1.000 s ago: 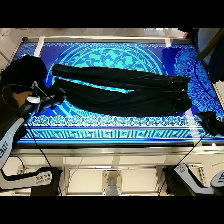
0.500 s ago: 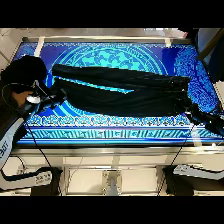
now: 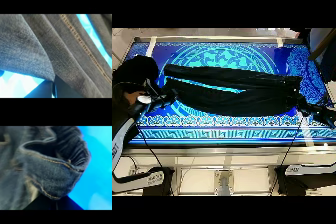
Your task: Fold the clothes and pants, and hang the long-sleeved shirts on hangers.
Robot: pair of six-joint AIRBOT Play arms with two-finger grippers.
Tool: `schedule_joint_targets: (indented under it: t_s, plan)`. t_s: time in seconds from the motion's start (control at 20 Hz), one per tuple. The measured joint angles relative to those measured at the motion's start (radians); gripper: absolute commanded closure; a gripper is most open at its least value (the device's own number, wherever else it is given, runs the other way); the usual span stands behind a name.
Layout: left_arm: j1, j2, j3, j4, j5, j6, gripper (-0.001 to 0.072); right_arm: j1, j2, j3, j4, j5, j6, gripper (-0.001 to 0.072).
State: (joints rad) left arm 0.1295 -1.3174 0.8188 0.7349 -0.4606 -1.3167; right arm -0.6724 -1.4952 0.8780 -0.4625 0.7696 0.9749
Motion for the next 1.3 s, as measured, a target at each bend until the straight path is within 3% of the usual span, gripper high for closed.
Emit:
schedule_joint_targets:
  t_s: [0.2, 0.45, 0.75, 0.8, 0.9, 0.95, 1.15, 1.3]
  plan:
    - [0.055, 0.188, 0.001, 0.181, -0.154, -0.074, 0.0692, -0.125, 0.153, 0.02, -0.167, 0.199, 0.038, 0.0657]
    - [0.071, 0.463, -0.072, 0.513, -0.439, -0.296, 0.0691, -0.352, 0.352, -0.006, -0.42, 0.438, 0.038, 0.0657]
    - [0.066, 0.668, -0.341, 0.66, -0.547, -0.409, 0.069, -0.492, 0.414, -0.182, -0.639, 0.461, 0.017, 0.0655]
    - [0.066, 0.682, -0.374, 0.667, -0.557, -0.415, 0.067, -0.5, 0.417, -0.199, -0.681, 0.451, 0.027, 0.0629]
    - [0.066, 0.7, -0.41, 0.683, -0.561, -0.425, 0.0049, -0.509, 0.422, -0.204, -0.744, 0.429, 0.057, 0.0162]
    - [0.066, 0.705, -0.413, 0.692, -0.564, -0.431, 0.0, -0.512, 0.422, -0.193, -0.768, 0.424, 0.077, 0.012]
    - [0.073, 0.714, -0.279, 0.717, -0.559, -0.435, 0.0005, -0.517, 0.425, -0.036, -0.797, 0.476, 0.15, 0.012]
    - [0.083, 0.677, -0.089, 0.737, -0.462, -0.442, 0.0005, -0.512, 0.426, 0.113, -0.698, 0.502, 0.192, 0.0121]
